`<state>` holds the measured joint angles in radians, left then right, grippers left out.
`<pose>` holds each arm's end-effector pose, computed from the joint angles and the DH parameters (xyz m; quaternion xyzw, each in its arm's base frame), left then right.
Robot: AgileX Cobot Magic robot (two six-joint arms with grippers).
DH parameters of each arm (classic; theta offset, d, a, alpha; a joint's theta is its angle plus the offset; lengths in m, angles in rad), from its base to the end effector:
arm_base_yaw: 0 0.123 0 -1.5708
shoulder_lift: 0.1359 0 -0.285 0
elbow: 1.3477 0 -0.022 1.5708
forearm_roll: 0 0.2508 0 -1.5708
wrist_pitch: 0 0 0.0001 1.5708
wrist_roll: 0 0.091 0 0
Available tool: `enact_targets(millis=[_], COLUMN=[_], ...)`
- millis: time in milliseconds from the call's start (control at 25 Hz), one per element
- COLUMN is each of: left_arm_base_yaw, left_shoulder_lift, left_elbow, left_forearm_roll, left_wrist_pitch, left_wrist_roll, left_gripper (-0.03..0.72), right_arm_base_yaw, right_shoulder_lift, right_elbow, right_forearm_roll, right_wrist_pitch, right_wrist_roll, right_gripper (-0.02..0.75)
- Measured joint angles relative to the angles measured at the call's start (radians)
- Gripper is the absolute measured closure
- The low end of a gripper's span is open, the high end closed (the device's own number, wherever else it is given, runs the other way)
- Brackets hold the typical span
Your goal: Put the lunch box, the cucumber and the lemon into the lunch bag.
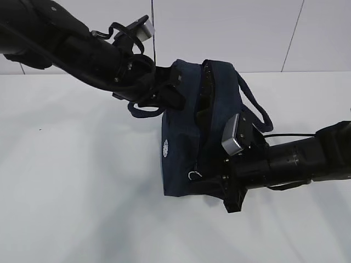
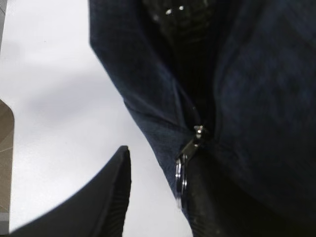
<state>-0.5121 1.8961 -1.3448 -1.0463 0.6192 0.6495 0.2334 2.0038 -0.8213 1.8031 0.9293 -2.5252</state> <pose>0.3396 -0.2434 0.2288 0.1897 0.8810 -0.3643 0.2346 0.3024 0.1449 0.1096 -0.4795 0.7028 0.3360 0.4041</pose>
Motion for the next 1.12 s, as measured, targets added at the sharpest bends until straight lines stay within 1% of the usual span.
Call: enact_targets(millis=[400,880,1120], left_arm_base_yaw=[0.000,0.000,0.000], left_shoulder_lift=[0.000,0.000,0.000], left_elbow=[0.000,0.000,0.000], left_forearm_roll=[0.000,0.000,0.000], left_wrist_pitch=[0.000,0.000,0.000], left_wrist_roll=[0.000,0.002,0.002], left_gripper=[0.690,0.690,0.690], right_arm_base_yaw=[0.000,0.000,0.000], right_shoulder_lift=[0.000,0.004,0.034], right_elbow=[-0.003,-0.007,-0.029], right_forearm_roll=[-0.002,-0.002,-0.002], right_wrist_pitch=[-0.051,-0.051,-0.021], right_wrist_roll=[0.002,0.002,0.002], right_gripper=[0.450,0.450,0.450])
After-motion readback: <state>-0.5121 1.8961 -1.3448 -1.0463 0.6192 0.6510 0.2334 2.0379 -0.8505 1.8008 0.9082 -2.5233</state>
